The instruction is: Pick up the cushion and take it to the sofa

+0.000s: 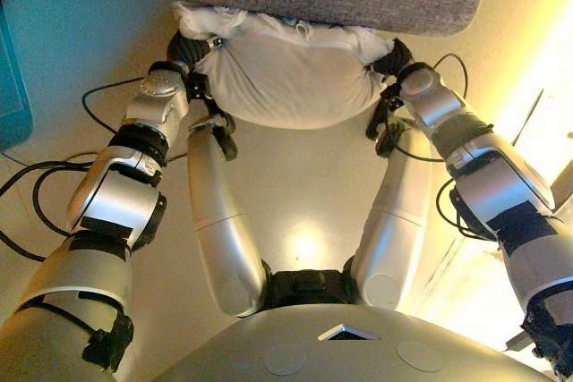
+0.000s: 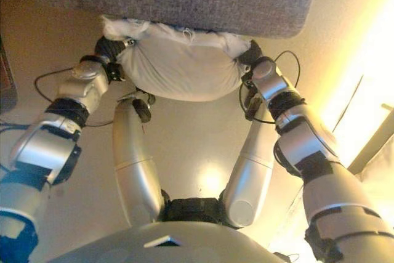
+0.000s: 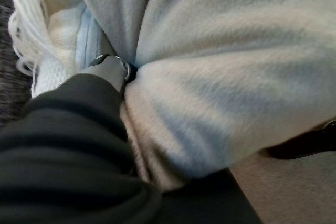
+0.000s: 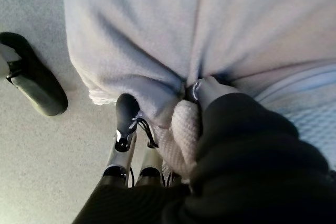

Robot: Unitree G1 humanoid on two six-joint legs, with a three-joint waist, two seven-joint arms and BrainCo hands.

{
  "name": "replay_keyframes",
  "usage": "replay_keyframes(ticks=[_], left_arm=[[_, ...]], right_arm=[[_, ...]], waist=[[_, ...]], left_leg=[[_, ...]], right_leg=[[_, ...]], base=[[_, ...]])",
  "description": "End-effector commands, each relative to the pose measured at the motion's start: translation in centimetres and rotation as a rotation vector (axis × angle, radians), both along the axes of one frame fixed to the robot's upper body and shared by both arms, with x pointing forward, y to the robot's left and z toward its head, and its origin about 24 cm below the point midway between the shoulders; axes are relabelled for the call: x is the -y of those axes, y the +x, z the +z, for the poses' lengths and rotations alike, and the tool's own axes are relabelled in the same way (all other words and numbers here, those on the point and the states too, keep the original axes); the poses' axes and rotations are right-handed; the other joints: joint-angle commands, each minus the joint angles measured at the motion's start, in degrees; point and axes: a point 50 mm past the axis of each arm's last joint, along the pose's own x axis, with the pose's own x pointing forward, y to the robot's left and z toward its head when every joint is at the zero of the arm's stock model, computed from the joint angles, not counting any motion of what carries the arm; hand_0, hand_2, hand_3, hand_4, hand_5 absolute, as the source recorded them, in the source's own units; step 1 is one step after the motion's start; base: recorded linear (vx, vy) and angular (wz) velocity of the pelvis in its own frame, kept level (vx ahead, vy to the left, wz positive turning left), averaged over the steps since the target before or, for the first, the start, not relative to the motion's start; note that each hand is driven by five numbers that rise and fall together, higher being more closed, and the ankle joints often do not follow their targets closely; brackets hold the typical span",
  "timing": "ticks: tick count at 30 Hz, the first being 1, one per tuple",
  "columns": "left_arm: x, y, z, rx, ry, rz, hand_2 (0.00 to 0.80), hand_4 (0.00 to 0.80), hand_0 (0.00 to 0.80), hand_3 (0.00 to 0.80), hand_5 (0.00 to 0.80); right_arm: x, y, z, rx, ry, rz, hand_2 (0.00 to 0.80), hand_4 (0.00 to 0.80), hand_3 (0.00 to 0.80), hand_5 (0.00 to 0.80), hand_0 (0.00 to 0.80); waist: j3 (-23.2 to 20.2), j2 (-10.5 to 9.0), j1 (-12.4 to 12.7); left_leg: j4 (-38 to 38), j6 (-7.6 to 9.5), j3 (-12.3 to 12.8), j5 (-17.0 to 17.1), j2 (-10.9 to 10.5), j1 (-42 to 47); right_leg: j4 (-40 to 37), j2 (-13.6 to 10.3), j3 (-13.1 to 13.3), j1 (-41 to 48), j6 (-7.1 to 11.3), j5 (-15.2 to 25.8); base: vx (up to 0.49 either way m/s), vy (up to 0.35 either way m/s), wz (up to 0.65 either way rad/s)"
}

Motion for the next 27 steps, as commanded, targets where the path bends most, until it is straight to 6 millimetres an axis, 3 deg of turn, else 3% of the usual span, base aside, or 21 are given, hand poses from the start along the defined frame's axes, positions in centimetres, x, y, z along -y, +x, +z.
replay_keyframes(ticks=[1,8,16,24,25,27], left_arm=[[6.7,1.6,8.2,0.281,-0.121,-0.264,0.8,0.8,0.8,0.8,0.8],[5.9,1.6,8.6,0.297,-0.114,-0.234,0.8,0.8,0.8,0.8,0.8],[5.7,1.2,8.4,0.344,-0.165,-0.253,0.8,0.8,0.8,0.8,0.8],[8.4,-1.7,5.7,0.392,-0.276,-0.389,0.8,0.8,0.8,0.8,0.8],[8.6,-2.2,5.5,0.392,-0.272,-0.405,0.8,0.8,0.8,0.8,0.8],[8.9,-2.8,5.0,0.386,-0.262,-0.416,0.8,0.8,0.8,0.8,0.8]], right_arm=[[-2.2,1.3,4.5,0.149,0.114,0.073,0.8,0.8,0.8,0.8,0.8],[-1.3,1.1,4.0,0.127,0.152,0.075,0.8,0.8,0.8,0.8,0.8],[-1.4,0.8,3.5,0.14,0.176,0.092,0.8,0.8,0.8,0.8,0.8],[-2.7,-2.2,2.5,0.29,0.385,0.122,0.8,0.8,0.8,0.8,0.8],[-2.7,-2.8,2.4,0.309,0.425,0.131,0.8,0.8,0.8,0.8,0.8],[-2.6,-3.6,1.9,0.322,0.474,0.14,0.8,0.8,0.8,0.8,0.8]], waist=[[-0.9,1.52,0.3],[-1.1,1.44,0.3],[-1.0,1.81,0.6],[-2.7,-0.06,0.5],[-3.0,-0.52,0.3],[-3.8,-1.03,0.2]], left_leg=[[-5.0,-4.84,-7.0,2.5,6.9,4.8],[-6.4,-4.84,-5.9,2.2,6.7,6.1],[-6.8,-4.84,-5.7,1.8,5.7,7.9],[-10.5,-4.84,-3.8,1.6,4.2,16.3],[-12.1,-4.84,-3.4,3.7,3.7,17.1],[-13.3,-4.84,-3.0,3.7,3.8,19.5]], right_leg=[[-11.1,-3.7,4.2,2.9,3.31,11.9],[-16.3,-4.2,2.1,4.9,3.31,14.1],[-16.3,-4.2,1.6,6.6,3.31,13.4],[-21.0,-3.2,-1.3,16.4,3.31,12.6],[-23.0,-3.3,-1.8,17.6,3.31,14.6],[-24.3,-3.3,-2.5,20.2,3.31,14.7]], base=[[0.027,0.052,-0.09],[0.022,0.055,-0.14],[0.034,0.023,-0.01],[0.084,-0.015,0.01],[0.045,-0.032,0.0],[0.105,-0.033,0.0]])
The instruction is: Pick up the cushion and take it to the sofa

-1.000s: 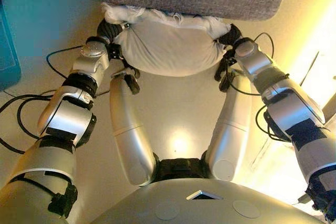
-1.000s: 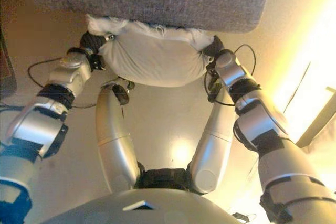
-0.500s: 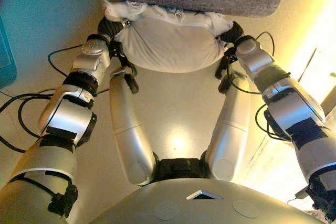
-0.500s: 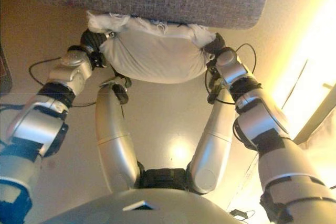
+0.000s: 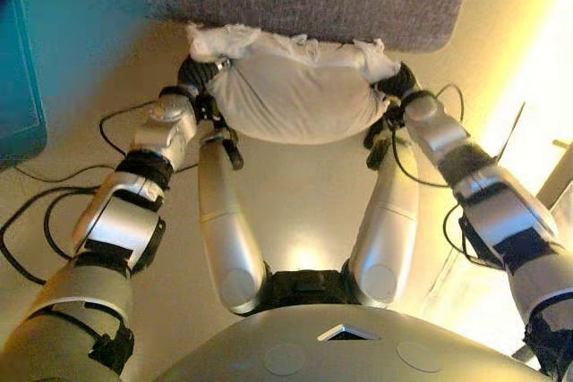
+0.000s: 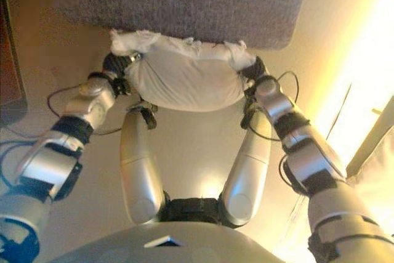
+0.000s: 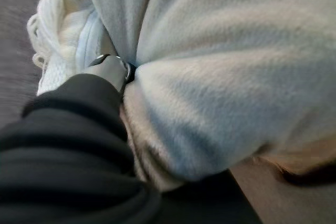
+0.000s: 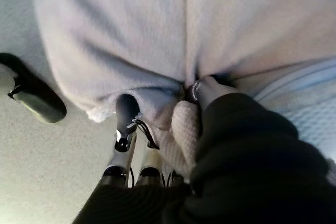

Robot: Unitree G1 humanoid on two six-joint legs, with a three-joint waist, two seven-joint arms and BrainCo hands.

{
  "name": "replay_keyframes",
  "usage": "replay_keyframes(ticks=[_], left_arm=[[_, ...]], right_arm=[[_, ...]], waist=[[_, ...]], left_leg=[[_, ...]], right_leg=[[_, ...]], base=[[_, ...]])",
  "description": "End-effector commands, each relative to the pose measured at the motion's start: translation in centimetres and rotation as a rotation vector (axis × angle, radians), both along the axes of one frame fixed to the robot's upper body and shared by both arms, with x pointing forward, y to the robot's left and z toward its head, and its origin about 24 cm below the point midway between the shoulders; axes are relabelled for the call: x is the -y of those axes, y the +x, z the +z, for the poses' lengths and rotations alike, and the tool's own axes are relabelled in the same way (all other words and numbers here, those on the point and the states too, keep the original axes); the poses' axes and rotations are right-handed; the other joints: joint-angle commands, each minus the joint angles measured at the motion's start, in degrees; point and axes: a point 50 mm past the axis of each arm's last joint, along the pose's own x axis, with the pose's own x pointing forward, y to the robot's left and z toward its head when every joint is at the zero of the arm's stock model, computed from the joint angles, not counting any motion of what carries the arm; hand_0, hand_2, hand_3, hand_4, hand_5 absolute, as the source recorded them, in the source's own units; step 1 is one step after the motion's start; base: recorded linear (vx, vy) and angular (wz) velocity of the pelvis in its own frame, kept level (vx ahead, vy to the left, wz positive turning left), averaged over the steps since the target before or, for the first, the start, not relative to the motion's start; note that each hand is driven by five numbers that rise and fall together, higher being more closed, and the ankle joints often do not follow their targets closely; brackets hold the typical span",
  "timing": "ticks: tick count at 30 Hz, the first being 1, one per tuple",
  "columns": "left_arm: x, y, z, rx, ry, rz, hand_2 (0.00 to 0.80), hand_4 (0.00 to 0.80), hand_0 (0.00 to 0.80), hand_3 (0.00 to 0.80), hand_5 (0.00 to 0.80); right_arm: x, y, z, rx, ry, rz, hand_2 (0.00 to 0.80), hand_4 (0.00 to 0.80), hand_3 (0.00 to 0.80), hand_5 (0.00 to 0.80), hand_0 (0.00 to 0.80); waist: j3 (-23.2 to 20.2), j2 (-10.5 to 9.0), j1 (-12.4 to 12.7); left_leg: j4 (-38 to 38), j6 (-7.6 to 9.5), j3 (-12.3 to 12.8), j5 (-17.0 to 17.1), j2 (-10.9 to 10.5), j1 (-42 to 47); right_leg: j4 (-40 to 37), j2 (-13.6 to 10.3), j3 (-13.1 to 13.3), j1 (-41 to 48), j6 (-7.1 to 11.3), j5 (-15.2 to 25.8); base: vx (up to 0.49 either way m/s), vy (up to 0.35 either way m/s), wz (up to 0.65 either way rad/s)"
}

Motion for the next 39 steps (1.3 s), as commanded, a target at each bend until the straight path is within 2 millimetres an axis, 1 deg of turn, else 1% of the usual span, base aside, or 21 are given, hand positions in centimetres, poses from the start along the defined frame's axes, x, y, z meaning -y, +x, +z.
replay_keyframes(ticks=[1,3,8,10,15,18,19,21,22,23,24,26,28,29,30,32,33,34,35,36,39], left_arm=[[7.5,0.6,8.7,0.39,-0.158,-0.305,0.8,0.8,0.8,0.8,0.8],[7.3,0.1,8.3,0.371,-0.181,-0.305,0.8,0.8,0.8,0.8,0.8],[6.7,-0.9,6.2,0.302,-0.197,-0.283,0.8,0.8,0.8,0.8,0.8],[6.5,-1.1,5.7,0.285,-0.207,-0.269,0.8,0.8,0.8,0.8,0.8],[5.8,-2.2,4.1,0.247,-0.263,-0.207,0.8,0.8,0.8,0.8,0.8],[5.3,-2.9,3.1,0.235,-0.191,-0.172,0.8,0.8,0.8,0.8,0.8],[4.9,-3.2,2.5,0.222,-0.112,-0.157,0.8,0.8,0.8,0.8,0.8],[4.1,-3.5,1.5,0.182,-0.018,-0.135,0.8,0.8,0.8,0.8,0.8],[3.5,-3.7,1.1,0.158,-0.006,-0.118,0.8,0.8,0.8,0.8,0.8],[2.6,-4.1,0.6,0.123,-0.011,-0.105,0.8,0.8,0.8,0.8,0.8],[2.0,-4.4,0.2,0.104,-0.021,-0.094,0.8,0.8,0.8,0.8,0.8],[0.7,-5.3,-0.7,0.078,-0.058,-0.054,0.8,0.8,0.8,0.8,0.8],[0.5,-5.7,-1.3,0.067,-0.1,-0.041,0.8,0.8,0.8,0.8,0.8],[0.9,-5.8,-1.5,0.062,-0.121,-0.04,0.8,0.8,0.8,0.8,0.8],[1.0,-5.8,-1.7,0.059,-0.132,-0.04,0.8,0.8,0.8,0.8,0.8],[1.5,-5.9,-2.2,0.042,-0.193,-0.034,0.8,0.8,0.8,0.8,0.8],[1.6,-6.0,-2.5,0.035,-0.213,-0.024,0.8,0.8,0.8,0.8,0.8],[1.7,-6.0,-2.6,0.034,-0.218,-0.018,0.8,0.8,0.8,0.8,0.8],[1.6,-5.9,-2.6,0.034,-0.221,-0.017,0.8,0.8,0.8,0.8,0.8],[1.5,-5.9,-2.6,0.033,-0.22,-0.013,0.8,0.8,0.8,0.8,0.8],[1.4,-5.8,-2.6,0.03,-0.225,-0.012,0.8,0.8,0.8,0.8,0.8]], right_arm=[[-4.0,0.9,6.5,0.32,0.245,0.155,0.8,0.8,0.8,0.8,0.8],[-3.8,0.3,5.9,0.313,0.315,0.159,0.8,0.8,0.8,0.8,0.8],[-3.4,-1.0,4.4,0.278,0.43,0.169,0.8,0.8,0.8,0.8,0.8],[-3.5,-1.2,4.3,0.271,0.462,0.175,0.8,0.8,0.8,0.8,0.8],[-3.2,-2.7,4.0,0.29,0.526,0.203,0.8,0.8,0.8,0.8,0.8],[-2.8,-3.5,3.1,0.28,0.487,0.182,0.8,0.8,0.8,0.8,0.8],[-2.7,-3.6,2.1,0.221,0.473,0.148,0.8,0.8,0.8,0.8,0.8],[-2.6,-3.6,0.9,0.145,0.441,0.108,0.8,0.8,0.8,0.8,0.8],[-2.6,-3.6,0.6,0.121,0.422,0.114,0.8,0.8,0.8,0.8,0.8],[-2.7,-3.8,0.1,0.086,0.428,0.132,0.8,0.8,0.8,0.8,0.8],[-3.0,-4.0,-0.1,0.07,0.438,0.151,0.8,0.8,0.8,0.8,0.8],[-3.5,-4.2,-0.4,0.053,0.433,0.179,0.8,0.8,0.8,0.8,0.8],[-3.8,-4.3,-0.5,0.05,0.434,0.178,0.8,0.8,0.8,0.8,0.8],[-3.8,-4.4,-0.6,0.053,0.432,0.175,0.8,0.8,0.8,0.8,0.8],[-3.8,-4.4,-0.6,0.054,0.431,0.175,0.8,0.8,0.8,0.8,0.8],[-4.1,-4.2,-0.5,0.055,0.422,0.184,0.8,0.8,0.8,0.8,0.8],[-4.2,-4.0,-0.3,0.053,0.411,0.195,0.8,0.8,0.8,0.8,0.8],[-4.2,-3.8,-0.2,0.052,0.405,0.203,0.8,0.8,0.8,0.8,0.8],[-4.2,-3.7,-0.1,0.051,0.403,0.205,0.8,0.8,0.8,0.8,0.8],[-4.1,-3.6,0.0,0.047,0.4,0.214,0.8,0.8,0.8,0.8,0.8],[-4.2,-3.7,-0.4,0.031,0.401,0.211,0.8,0.8,0.8,0.8,0.8]], waist=[[-4.6,-0.52,0.1],[-5.8,-0.87,0.1],[-9.3,-1.25,0.3],[-10.1,-1.22,0.4],[-14.0,-1.08,0.2],[-16.7,-1.1,0.9],[-17.4,-1.18,1.4],[-18.7,-1.48,2.1],[-19.2,-1.5,2.4],[-20.2,-1.37,2.7],[-20.7,-1.28,2.9],[-22.0,-0.97,3.3],[-22.8,-0.73,3.7],[-23.0,-0.59,3.9],[-23.1,-0.59,3.9],[-23.7,-1.09,4.5],[-24.3,-1.13,4.8],[-24.8,-1.13,5.0],[-25.2,-1.11,5.1],[-25.7,-0.82,5.3],[-27.3,-0.36,5.8]], left_leg=[[-4.4,-3.33,-4.5,3.4,4.5,3.0],[-5.9,-3.33,-3.9,3.4,5.0,6.0],[-9.5,-3.33,-1.7,3.5,6.1,14.6],[-10.7,-3.33,-1.1,3.5,6.2,17.4],[-13.8,-3.33,1.4,3.2,7.2,26.6],[-15.4,-3.33,2.9,2.9,7.4,31.0],[-15.4,-3.19,4.3,2.4,8.1,33.5],[-16.2,-3.06,5.9,2.6,9.2,36.8],[-16.8,-2.99,6.3,2.7,9.8,38.5],[-17.9,-2.7,6.4,3.0,10.5,41.4],[-19.0,-2.52,6.6,3.5,10.9,43.3],[-23.2,-2.04,7.9,5.9,12.0,46.6],[-25.1,-1.83,9.6,9.7,13.0,47.6],[-24.2,-1.62,9.4,11.4,12.9,46.8],[-23.6,-1.5,9.1,11.6,12.6,46.4],[-21.5,-0.87,7.2,9.8,9.0,45.5],[-20.6,-0.68,6.7,9.3,6.4,45.3],[-20.2,-0.54,6.7,8.5,4.4,45.4],[-20.5,-0.39,6.9,8.3,3.2,45.4],[-20.5,-0.18,7.6,7.4,1.2,45.7],[-23.5,0.81,8.3,5.3,-3.9,46.9]], right_leg=[[-11.0,-3.7,1.5,3.1,2.13,10.0],[-12.5,-3.9,0.8,6.1,2.13,10.1],[-15.9,-3.8,-1.1,13.6,2.13,10.6],[-17.0,-3.7,-1.4,16.0,2.13,10.8],[-20.5,-4.1,-2.8,24.3,2.13,11.6],[-20.7,-4.2,-4.7,27.8,2.13,11.4],[-19.0,-4.4,-6.4,28.8,2.13,10.4],[-17.4,-4.9,-8.4,30.0,2.13,9.9],[-16.4,-4.9,-8.6,30.9,2.13,9.2],[-15.6,-3.4,-8.5,33.2,2.13,7.1],[-15.3,-2.7,-8.8,34.5,2.13,6.2],[-15.1,-0.5,-10.3,37.7,2.02,3.6],[-16.2,1.7,-12.8,40.4,-0.01,2.1],[-17.2,2.9,-14.1,41.5,-1.19,1.6],[-17.6,3.3,-14.5,41.9,-1.54,1.5],[-20.9,5.3,-15.3,43.0,-2.46,2.3],[-23.1,6.6,-16.0,44.1,-3.22,2.7],[-24.4,7.2,-16.8,44.6,-3.43,3.2],[-25.3,7.4,-17.4,44.9,-3.56,3.6],[-26.4,8.3,-18.1,46.0,-3.9,3.6],[-29.1,9.8,-19.0,47.9,-4.06,4.2]], base=[[0.198,-0.04,-0.02],[0.177,-0.046,-0.03],[0.16,-0.041,-0.12],[0.176,-0.003,-0.24],[0.215,-0.027,-0.11],[0.156,-0.14,-0.13],[0.168,-0.19,-0.11],[0.202,-0.227,-0.25],[0.288,-0.281,-0.41],[0.316,-0.276,-0.48],[0.314,-0.255,-0.37],[0.216,-0.198,-0.18],[0.099,-0.194,-0.02],[0.027,-0.171,0.12],[0.004,-0.169,0.16],[0.01,-0.193,0.14],[0.022,-0.2,-0.04],[0.023,-0.158,-0.11],[0.039,-0.133,-0.11],[0.049,-0.107,0.04],[0.066,-0.074,0.23]])
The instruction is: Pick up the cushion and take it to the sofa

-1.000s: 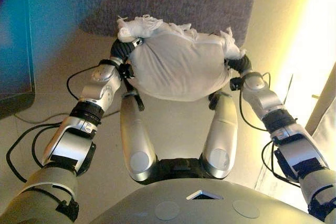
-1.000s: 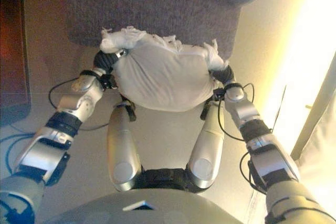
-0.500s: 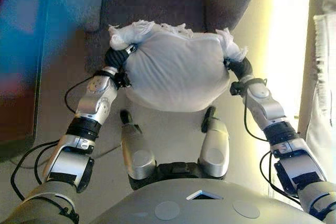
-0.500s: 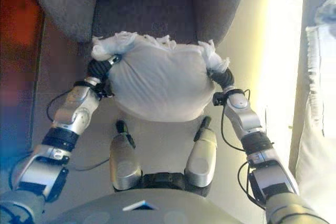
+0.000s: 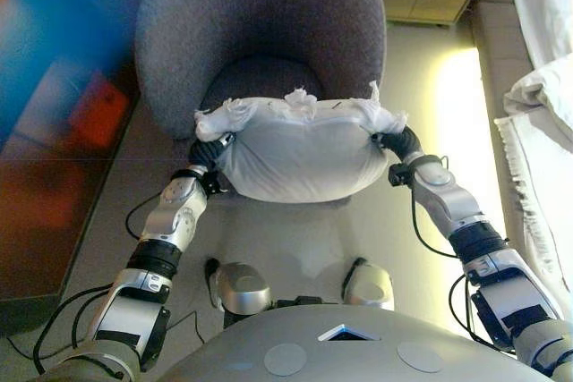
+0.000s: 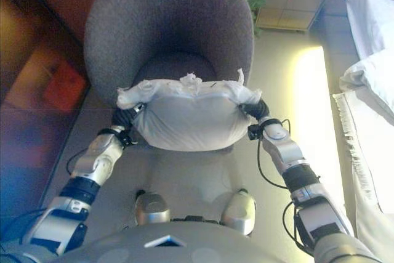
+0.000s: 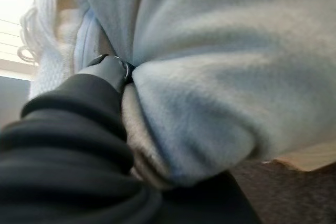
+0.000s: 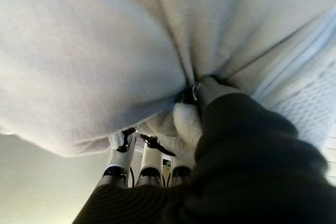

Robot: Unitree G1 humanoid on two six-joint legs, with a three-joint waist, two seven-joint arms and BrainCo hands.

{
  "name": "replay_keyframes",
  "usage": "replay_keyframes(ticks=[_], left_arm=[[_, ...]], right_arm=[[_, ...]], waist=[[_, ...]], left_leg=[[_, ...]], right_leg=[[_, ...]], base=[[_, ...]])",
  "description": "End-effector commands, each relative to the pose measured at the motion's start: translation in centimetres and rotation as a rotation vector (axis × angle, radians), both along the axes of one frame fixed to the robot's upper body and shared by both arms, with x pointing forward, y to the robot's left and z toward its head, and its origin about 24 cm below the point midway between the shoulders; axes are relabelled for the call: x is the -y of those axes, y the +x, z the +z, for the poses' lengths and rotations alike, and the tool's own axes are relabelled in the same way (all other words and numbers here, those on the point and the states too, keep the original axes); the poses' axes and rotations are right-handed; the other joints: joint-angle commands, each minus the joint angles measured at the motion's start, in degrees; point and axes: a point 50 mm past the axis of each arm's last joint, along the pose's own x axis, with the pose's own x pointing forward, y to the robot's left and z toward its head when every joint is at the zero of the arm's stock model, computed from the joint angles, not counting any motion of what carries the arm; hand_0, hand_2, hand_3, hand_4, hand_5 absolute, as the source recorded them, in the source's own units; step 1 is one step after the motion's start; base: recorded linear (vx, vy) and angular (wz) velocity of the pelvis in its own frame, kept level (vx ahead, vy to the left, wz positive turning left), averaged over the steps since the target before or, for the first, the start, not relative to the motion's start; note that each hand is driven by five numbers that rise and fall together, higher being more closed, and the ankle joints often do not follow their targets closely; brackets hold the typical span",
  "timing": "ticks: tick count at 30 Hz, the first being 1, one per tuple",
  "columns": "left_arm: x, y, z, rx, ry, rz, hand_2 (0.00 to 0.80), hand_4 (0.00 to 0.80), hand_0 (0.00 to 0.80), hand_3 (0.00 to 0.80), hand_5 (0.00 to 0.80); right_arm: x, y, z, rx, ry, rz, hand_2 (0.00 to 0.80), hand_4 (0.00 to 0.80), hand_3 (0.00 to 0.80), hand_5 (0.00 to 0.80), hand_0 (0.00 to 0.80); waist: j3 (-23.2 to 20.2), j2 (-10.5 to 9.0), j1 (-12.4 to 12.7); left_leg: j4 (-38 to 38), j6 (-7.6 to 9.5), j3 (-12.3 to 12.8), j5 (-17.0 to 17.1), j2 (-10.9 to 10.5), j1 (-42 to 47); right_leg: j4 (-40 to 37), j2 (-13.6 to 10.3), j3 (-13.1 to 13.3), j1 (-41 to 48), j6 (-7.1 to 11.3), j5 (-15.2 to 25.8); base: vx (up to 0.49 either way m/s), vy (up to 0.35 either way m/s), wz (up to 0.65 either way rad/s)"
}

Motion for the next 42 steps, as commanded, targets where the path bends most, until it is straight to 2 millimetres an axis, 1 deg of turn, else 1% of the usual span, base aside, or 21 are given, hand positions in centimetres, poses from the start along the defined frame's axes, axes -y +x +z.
replay_keyframes(ticks=[1,2,4,6,11,14,16,19,21,24,26,27,28,30,32,33,35,36,38,41,42], left_arm=[[2.1,2.7,5.1,0.243,-0.101,-0.089,0.8,0.8,0.8,0.8,0.8],[2.1,2.6,5.1,0.244,-0.106,-0.092,0.8,0.8,0.8,0.8,0.8],[2.3,2.5,5.1,0.244,-0.107,-0.094,0.8,0.8,0.8,0.8,0.8],[2.4,2.5,5.1,0.246,-0.097,-0.098,0.8,0.8,0.8,0.8,0.8],[2.6,2.8,5.6,0.269,-0.07,-0.103,0.8,0.8,0.8,0.8,0.8],[2.7,3.2,6.0,0.282,-0.069,-0.103,0.8,0.8,0.8,0.8,0.8],[3.0,3.6,6.2,0.289,-0.065,-0.105,0.8,0.8,0.8,0.8,0.8],[4.2,4.5,6.4,0.292,-0.035,-0.135,0.8,0.8,0.8,0.8,0.8],[4.9,4.9,6.6,0.294,-0.001,-0.152,0.8,0.8,0.8,0.8,0.8],[5.0,5.4,6.8,0.284,0.01,-0.136,0.8,0.8,0.8,0.8,0.8],[4.8,5.6,6.8,0.274,-0.001,-0.12,0.8,0.8,0.8,0.8,0.8],[4.6,5.6,6.8,0.269,-0.014,-0.107,0.8,0.8,0.8,0.8,0.8],[4.6,5.7,6.7,0.263,-0.035,-0.102,0.8,0.8,0.8,0.8,0.8],[4.9,5.9,6.7,0.265,-0.034,-0.113,0.8,0.8,0.8,0.8,0.8],[5.2,6.0,6.6,0.266,-0.026,-0.13,0.8,0.8,0.8,0.8,0.8],[5.4,6.0,6.5,0.265,-0.022,-0.141,0.8,0.8,0.8,0.8,0.8],[5.9,6.2,6.6,0.261,-0.017,-0.159,0.8,0.8,0.8,0.8,0.8],[6.3,6.3,6.7,0.259,-0.012,-0.167,0.8,0.8,0.8,0.8,0.8],[6.7,6.3,6.7,0.254,0.003,-0.168,0.8,0.8,0.8,0.8,0.8],[7.0,6.5,6.9,0.249,0.02,-0.155,0.8,0.8,0.8,0.8,0.8],[7.0,6.7,7.0,0.247,0.024,-0.15,0.8,0.8,0.8,0.8,0.8]], right_arm=[[-5.0,2.5,4.0,0.179,0.142,0.141,0.8,0.8,0.8,0.8,0.8],[-5.0,2.4,3.8,0.172,0.141,0.139,0.8,0.8,0.8,0.8,0.8],[-5.1,2.1,3.3,0.164,0.145,0.134,0.8,0.8,0.8,0.8,0.8],[-5.4,1.8,3.0,0.161,0.147,0.134,0.8,0.8,0.8,0.8,0.8],[-5.6,2.1,3.3,0.175,0.157,0.129,0.8,0.8,0.8,0.8,0.8],[-5.4,2.2,3.4,0.18,0.164,0.129,0.8,0.8,0.8,0.8,0.8],[-5.3,2.2,3.4,0.182,0.175,0.12,0.8,0.8,0.8,0.8,0.8],[-4.8,2.0,3.1,0.182,0.185,0.077,0.8,0.8,0.8,0.8,0.8],[-4.2,2.3,3.1,0.178,0.198,0.044,0.8,0.8,0.8,0.8,0.8],[-3.9,3.0,3.4,0.187,0.216,0.018,0.8,0.8,0.8,0.8,0.8],[-4.2,3.1,3.4,0.192,0.222,0.011,0.8,0.8,0.8,0.8,0.8],[-4.3,3.0,3.4,0.192,0.223,0.006,0.8,0.8,0.8,0.8,0.8],[-4.3,2.9,3.2,0.185,0.227,-0.003,0.8,0.8,0.8,0.8,0.8],[-4.3,2.9,3.0,0.18,0.225,-0.017,0.8,0.8,0.8,0.8,0.8],[-4.3,3.1,2.9,0.174,0.226,-0.034,0.8,0.8,0.8,0.8,0.8],[-4.1,3.1,2.9,0.17,0.228,-0.046,0.8,0.8,0.8,0.8,0.8],[-3.6,3.1,2.7,0.165,0.232,-0.073,0.8,0.8,0.8,0.8,0.8],[-3.3,3.2,2.8,0.163,0.234,-0.087,0.8,0.8,0.8,0.8,0.8],[-2.9,3.5,3.3,0.164,0.239,-0.099,0.8,0.8,0.8,0.8,0.8],[-2.6,4.1,4.2,0.171,0.249,-0.094,0.8,0.8,0.8,0.8,0.8],[-2.7,4.4,4.5,0.172,0.254,-0.09,0.8,0.8,0.8,0.8,0.8]], waist=[[-3.2,-0.72,1.8],[-3.9,-0.61,2.1],[-4.7,-0.33,2.4],[-5.6,-0.08,2.8],[-6.8,-0.27,2.5],[-7.0,-0.59,2.0],[-6.7,-1.04,0.9],[-6.2,-1.68,-1.8],[-6.1,-1.9,-2.7],[-6.0,-1.99,-2.7],[-5.8,-1.43,-3.0],[-5.3,-0.72,-3.3],[-4.9,0.02,-3.7],[-4.4,0.62,-4.3],[-4.2,0.39,-4.8],[-4.1,-0.13,-5.3],[-4.1,-1.65,-6.3],[-4.2,-3.02,-7.0],[-3.8,-4.25,-8.3],[-3.1,-5.13,-9.9],[-2.9,-5.39,-10.3]], left_leg=[[0.2,2.37,-0.3,-7.2,-4.7,0.5],[-1.8,2.88,0.0,-8.0,-6.3,1.1],[-5.3,3.62,1.0,-8.1,-8.4,2.2],[-8.6,4.26,0.6,-7.6,-10.0,3.1],[-10.9,5.68,0.9,-7.9,-11.6,4.4],[-9.7,6.99,0.4,-9.3,-12.9,4.4],[-8.1,8.28,-1.0,-10.5,-14.0,4.0],[-6.6,9.69,-3.2,-11.6,-15.2,3.6],[-6.6,10.08,-3.6,-11.9,-15.6,3.9],[-6.8,10.9,-3.2,-12.5,-16.4,4.1],[-6.5,11.91,-2.7,-12.9,-16.7,3.8],[-6.3,12.32,-2.6,-13.0,-16.5,3.8],[-6.1,12.58,-3.0,-13.3,-16.2,3.9],[-5.7,12.74,-4.1,-13.8,-15.6,4.3],[-5.5,12.51,-4.7,-14.0,-15.2,4.9],[-5.5,12.33,-4.8,-14.4,-15.2,5.4],[-5.4,11.81,-5.2,-15.1,-15.6,6.1],[-5.2,11.29,-5.7,-15.9,-16.1,6.7],[-4.8,10.82,-7.2,-18.0,-16.4,8.4],[-4.6,11.73,-10.3,-21.3,-17.6,10.9],[-4.4,12.31,-11.3,-22.5,-18.3,11.7]], right_leg=[[-4.7,4.7,-2.3,3.7,-0.46,0.5],[-5.5,5.1,-2.8,4.5,-0.43,0.7],[-6.7,5.9,-3.5,5.8,-0.24,0.6],[-7.4,6.8,-3.5,6.8,-0.31,0.2],[-6.8,7.5,-2.5,7.4,-0.52,-1.0],[-4.4,7.0,-0.6,6.9,-0.18,-1.1],[-0.6,6.1,3.9,5.4,0.28,0.1],[1.8,6.8,13.1,3.3,0.81,1.5],[1.8,7.4,15.2,3.6,1.3,1.4],[4.6,5.9,15.7,3.2,1.99,3.5],[12.5,4.8,17.6,0.2,2.17,6.4],[17.9,4.8,19.0,-2.0,1.78,8.0],[22.6,5.0,20.7,-4.2,1.38,9.4],[26.6,5.9,23.2,-6.6,0.99,10.7],[25.3,6.7,24.7,-7.7,1.46,11.5],[22.6,6.8,25.4,-8.1,1.99,12.2],[15.2,6.5,26.0,-7.7,2.83,13.2],[8.6,6.2,27.0,-8.0,3.17,14.1],[1.0,6.4,27.9,-7.8,3.8,14.1],[-6.4,8.8,28.8,-11.0,4.28,14.3],[-8.8,9.6,28.6,-12.0,4.31,14.8]], base=[[0.085,-0.034,0.13],[0.071,-0.012,0.07],[0.072,0.011,0.09],[0.065,0.044,0.27],[0.042,0.094,-0.09],[0.053,0.114,0.02],[0.055,0.095,-0.05],[0.055,0.082,0.3],[0.059,0.103,0.75],[0.023,0.123,0.08],[-0.022,0.182,0.04],[-0.033,0.211,0.13],[-0.013,0.168,0.3],[0.063,0.069,0.16],[0.129,-0.038,0.07],[0.18,-0.132,0.31],[0.264,-0.198,0.3],[0.322,-0.199,0.35],[0.368,-0.14,0.23],[0.384,-0.034,0.76],[0.382,0.006,1.01]])
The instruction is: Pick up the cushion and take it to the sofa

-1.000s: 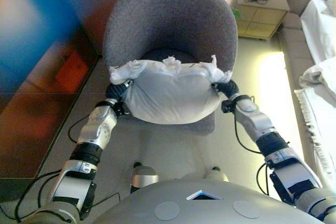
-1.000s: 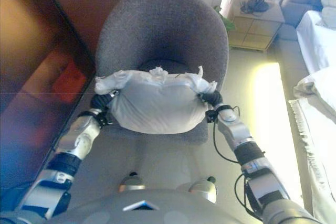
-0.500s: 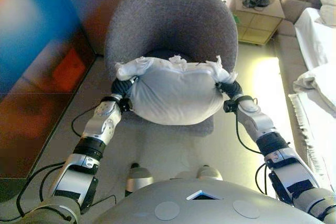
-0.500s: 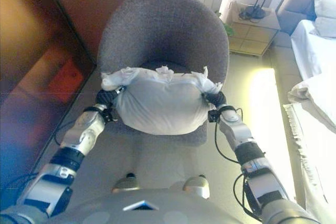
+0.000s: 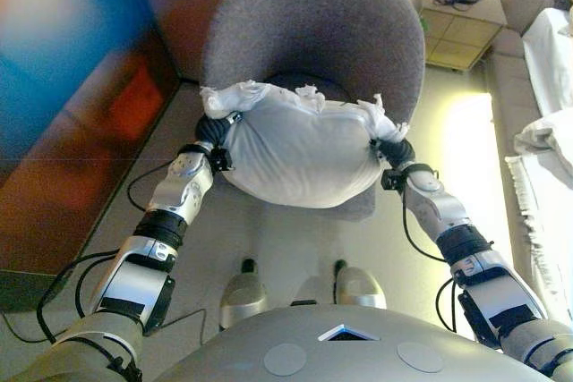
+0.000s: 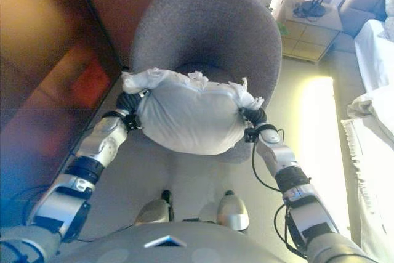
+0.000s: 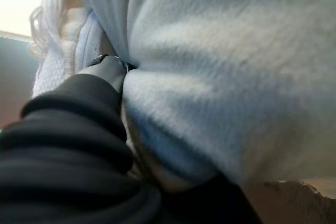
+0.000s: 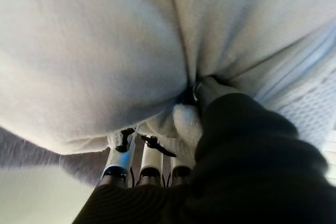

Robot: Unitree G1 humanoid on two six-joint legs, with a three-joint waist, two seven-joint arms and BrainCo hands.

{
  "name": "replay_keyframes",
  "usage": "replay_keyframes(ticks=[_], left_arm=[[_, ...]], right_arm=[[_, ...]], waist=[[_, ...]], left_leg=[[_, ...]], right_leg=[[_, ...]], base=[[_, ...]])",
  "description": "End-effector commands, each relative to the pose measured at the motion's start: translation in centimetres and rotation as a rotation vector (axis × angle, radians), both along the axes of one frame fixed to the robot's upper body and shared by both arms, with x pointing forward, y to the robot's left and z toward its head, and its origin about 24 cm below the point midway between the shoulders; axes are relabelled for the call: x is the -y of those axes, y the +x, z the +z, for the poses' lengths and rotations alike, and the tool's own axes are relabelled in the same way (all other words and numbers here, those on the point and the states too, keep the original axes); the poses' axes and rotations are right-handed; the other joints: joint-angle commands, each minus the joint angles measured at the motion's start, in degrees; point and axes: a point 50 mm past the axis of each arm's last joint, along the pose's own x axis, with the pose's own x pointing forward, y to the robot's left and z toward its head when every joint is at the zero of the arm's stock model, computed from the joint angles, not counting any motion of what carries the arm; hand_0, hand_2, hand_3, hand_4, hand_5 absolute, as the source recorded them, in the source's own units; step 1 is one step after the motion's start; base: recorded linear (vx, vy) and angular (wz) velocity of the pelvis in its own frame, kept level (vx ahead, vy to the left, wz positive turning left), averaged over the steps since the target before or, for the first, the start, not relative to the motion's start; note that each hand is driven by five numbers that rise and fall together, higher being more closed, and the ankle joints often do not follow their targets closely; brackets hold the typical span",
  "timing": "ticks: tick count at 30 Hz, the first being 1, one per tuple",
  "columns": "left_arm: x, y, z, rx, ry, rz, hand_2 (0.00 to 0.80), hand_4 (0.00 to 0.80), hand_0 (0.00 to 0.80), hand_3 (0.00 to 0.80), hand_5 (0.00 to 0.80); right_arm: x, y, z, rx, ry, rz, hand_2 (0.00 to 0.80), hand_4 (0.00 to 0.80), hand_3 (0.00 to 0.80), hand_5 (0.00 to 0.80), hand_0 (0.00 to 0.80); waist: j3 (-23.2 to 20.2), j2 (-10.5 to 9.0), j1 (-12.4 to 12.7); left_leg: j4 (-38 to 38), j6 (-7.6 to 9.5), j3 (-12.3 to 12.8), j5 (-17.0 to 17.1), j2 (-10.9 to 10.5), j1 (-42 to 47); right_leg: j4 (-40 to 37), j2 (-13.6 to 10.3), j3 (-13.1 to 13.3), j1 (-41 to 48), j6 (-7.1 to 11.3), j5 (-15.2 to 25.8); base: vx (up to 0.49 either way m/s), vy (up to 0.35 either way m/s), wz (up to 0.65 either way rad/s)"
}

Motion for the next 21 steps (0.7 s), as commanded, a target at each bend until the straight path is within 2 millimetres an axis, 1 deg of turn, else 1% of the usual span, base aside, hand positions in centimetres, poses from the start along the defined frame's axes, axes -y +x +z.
replay_keyframes(ticks=[1,2,3,4,6,7,8,9,10,11,12,13,14,15,16,17,18,19,20,21], left_arm=[[4.8,2.6,4.9,0.207,-0.064,-0.138,0.8,0.8,0.8,0.8,0.8],[4.7,2.6,4.9,0.206,-0.06,-0.136,0.8,0.8,0.8,0.8,0.8],[4.5,2.5,4.8,0.205,-0.059,-0.133,0.8,0.8,0.8,0.8,0.8],[4.1,2.2,4.6,0.206,-0.06,-0.123,0.8,0.8,0.8,0.8,0.8],[3.6,1.7,4.3,0.206,-0.077,-0.092,0.8,0.8,0.8,0.8,0.8],[3.5,1.6,4.2,0.206,-0.083,-0.078,0.8,0.8,0.8,0.8,0.8],[3.4,1.5,4.2,0.206,-0.091,-0.069,0.8,0.8,0.8,0.8,0.8],[3.1,1.4,4.1,0.204,-0.1,-0.058,0.8,0.8,0.8,0.8,0.8],[3.0,1.3,4.0,0.202,-0.104,-0.046,0.8,0.8,0.8,0.8,0.8],[2.7,1.1,3.9,0.204,-0.106,-0.029,0.8,0.8,0.8,0.8,0.8],[2.5,1.0,4.1,0.212,-0.105,-0.024,0.8,0.8,0.8,0.8,0.8],[2.4,1.1,4.3,0.221,-0.104,-0.016,0.8,0.8,0.8,0.8,0.8],[2.2,1.1,4.5,0.225,-0.114,0.003,0.8,0.8,0.8,0.8,0.8],[2.0,1.1,4.5,0.226,-0.119,0.012,0.8,0.8,0.8,0.8,0.8],[2.0,1.0,4.5,0.228,-0.12,0.013,0.8,0.8,0.8,0.8,0.8],[1.9,0.9,4.5,0.228,-0.118,0.013,0.8,0.8,0.8,0.8,0.8],[2.1,0.7,4.4,0.228,-0.114,0.005,0.8,0.8,0.8,0.8,0.8],[2.0,0.7,4.4,0.229,-0.109,0.001,0.8,0.8,0.8,0.8,0.8],[1.8,0.7,4.4,0.225,-0.103,-0.002,0.8,0.8,0.8,0.8,0.8],[1.3,0.8,4.3,0.216,-0.104,0.003,0.8,0.8,0.8,0.8,0.8]], right_arm=[[-2.7,4.8,7.1,0.272,0.103,0.081,0.8,0.8,0.8,0.8,0.8],[-2.7,4.9,7.1,0.27,0.103,0.083,0.8,0.8,0.8,0.8,0.8],[-2.7,4.9,7.1,0.267,0.101,0.086,0.8,0.8,0.8,0.8,0.8],[-2.6,4.9,6.9,0.265,0.096,0.097,0.8,0.8,0.8,0.8,0.8],[-2.8,4.7,6.8,0.259,0.09,0.129,0.8,0.8,0.8,0.8,0.8],[-3.0,4.5,6.6,0.256,0.085,0.146,0.8,0.8,0.8,0.8,0.8],[-3.2,4.3,6.5,0.252,0.082,0.157,0.8,0.8,0.8,0.8,0.8],[-3.5,4.3,6.4,0.247,0.08,0.172,0.8,0.8,0.8,0.8,0.8],[-3.8,4.3,6.4,0.244,0.081,0.186,0.8,0.8,0.8,0.8,0.8],[-4.3,4.2,6.5,0.245,0.085,0.21,0.8,0.8,0.8,0.8,0.8],[-4.6,4.3,6.7,0.253,0.083,0.223,0.8,0.8,0.8,0.8,0.8],[-4.6,4.4,7.0,0.26,0.078,0.237,0.8,0.8,0.8,0.8,0.8],[-4.7,4.5,7.2,0.264,0.071,0.25,0.8,0.8,0.8,0.8,0.8],[-4.7,4.5,7.2,0.265,0.069,0.256,0.8,0.8,0.8,0.8,0.8],[-4.6,4.4,7.0,0.266,0.066,0.256,0.8,0.8,0.8,0.8,0.8],[-4.4,4.2,6.8,0.265,0.065,0.25,0.8,0.8,0.8,0.8,0.8],[-4.3,4.0,6.4,0.265,0.065,0.231,0.8,0.8,0.8,0.8,0.8],[-4.3,4.0,6.4,0.264,0.069,0.222,0.8,0.8,0.8,0.8,0.8],[-4.3,4.2,6.4,0.258,0.074,0.207,0.8,0.8,0.8,0.8,0.8],[-4.4,4.5,6.5,0.25,0.078,0.198,0.8,0.8,0.8,0.8,0.8]], waist=[[-2.5,2.17,0.1],[-2.4,2.02,-0.2],[-2.3,1.84,-0.1],[-2.5,1.75,0.2],[-3.6,1.96,0.2],[-4.4,2.34,-0.1],[-5.1,2.7,-0.5],[-5.8,3.13,-0.9],[-6.3,3.72,-1.0],[-7.1,4.6,-1.3],[-7.5,4.6,-1.5],[-7.5,3.59,-1.3],[-7.2,2.51,-0.7],[-7.2,1.21,-0.3],[-6.9,0.76,0.1],[-6.5,0.14,0.8],[-5.3,0.39,2.5],[-5.2,-0.01,3.1],[-4.6,0.27,4.0],[-4.4,0.95,4.8]], left_leg=[[-12.5,-1.11,-3.0,-8.5,-1.1,16.2],[-12.2,-0.73,-3.3,-9.4,-1.7,17.3],[-11.6,-0.46,-3.1,-10.1,-2.2,18.2],[-11.3,-0.11,-2.4,-10.5,-2.4,19.0],[-10.8,-0.28,-1.2,-11.2,-2.2,20.3],[-10.5,-0.85,-0.5,-10.6,-1.7,20.8],[-8.8,-1.5,0.3,-9.2,-0.8,21.1],[-7.4,-2.38,1.4,-7.6,0.4,21.7],[-6.1,-3.62,1.8,-5.2,1.6,22.2],[-3.2,-6.02,2.7,0.1,3.8,22.5],[1.8,-7.94,3.2,5.8,5.1,20.9],[10.1,-9.1,3.8,8.5,5.4,18.0],[21.6,-9.19,3.4,9.1,5.5,13.3],[25.6,-8.67,2.9,9.6,4.5,10.3],[29.1,-8.18,2.4,9.2,4.3,7.1],[30.7,-7.24,2.1,8.0,4.2,3.9],[28.7,-5.75,1.2,6.4,4.7,-0.6],[26.1,-5.15,1.1,6.7,4.4,-2.2],[22.2,-4.68,1.3,6.1,4.7,-2.9],[15.1,-4.7,1.1,6.3,5.5,-1.8]], right_leg=[[-2.2,3.7,1.0,-15.5,3.3,16.3],[-3.8,4.0,-0.7,-16.5,3.27,17.0],[-2.9,4.3,-2.6,-16.8,3.01,17.1],[-1.7,4.7,-4.3,-16.3,2.6,16.1],[0.5,5.0,-5.7,-15.2,1.37,14.4],[0.1,5.3,-6.2,-14.5,0.65,13.9],[0.3,5.9,-5.9,-14.2,-0.04,13.3],[0.9,6.3,-6.1,-13.9,-0.76,12.4],[1.6,6.9,-6.8,-13.8,-1.57,11.3],[2.2,8.1,-7.4,-13.1,-2.98,9.6],[2.0,9.0,-6.7,-11.9,-4.12,8.7],[1.7,8.7,-6.1,-10.3,-5.36,7.9],[2.0,8.5,-5.5,-8.6,-6.71,7.1],[2.1,7.6,-4.7,-7.6,-7.24,6.9],[2.4,7.6,-4.0,-6.8,-7.66,6.5],[2.3,7.4,-3.3,-5.4,-7.82,6.1],[2.4,8.4,-2.7,-2.9,-7.93,4.6],[2.2,8.3,-2.4,-2.4,-7.85,4.3],[2.1,8.7,-2.1,-1.2,-7.63,3.4],[2.1,9.1,-2.0,-0.2,-7.08,2.4]], base=[[0.417,0.012,0.58],[0.418,0.014,-0.06],[0.421,0.025,-0.45],[0.367,0.031,-0.52],[0.346,0.037,-0.29],[0.352,0.017,-0.21],[0.348,-0.018,-0.09],[0.263,-0.037,-0.05],[0.25,-0.07,-0.01],[0.182,-0.093,-0.06],[0.238,-0.154,-0.18],[0.278,-0.202,-0.25],[0.296,-0.192,-0.41],[0.269,-0.129,-0.55],[0.229,-0.047,-0.69],[0.258,0.026,-0.67],[0.238,0.051,-0.47],[0.245,0.091,-0.36],[0.278,0.134,-0.2],[0.316,0.188,-0.18]])
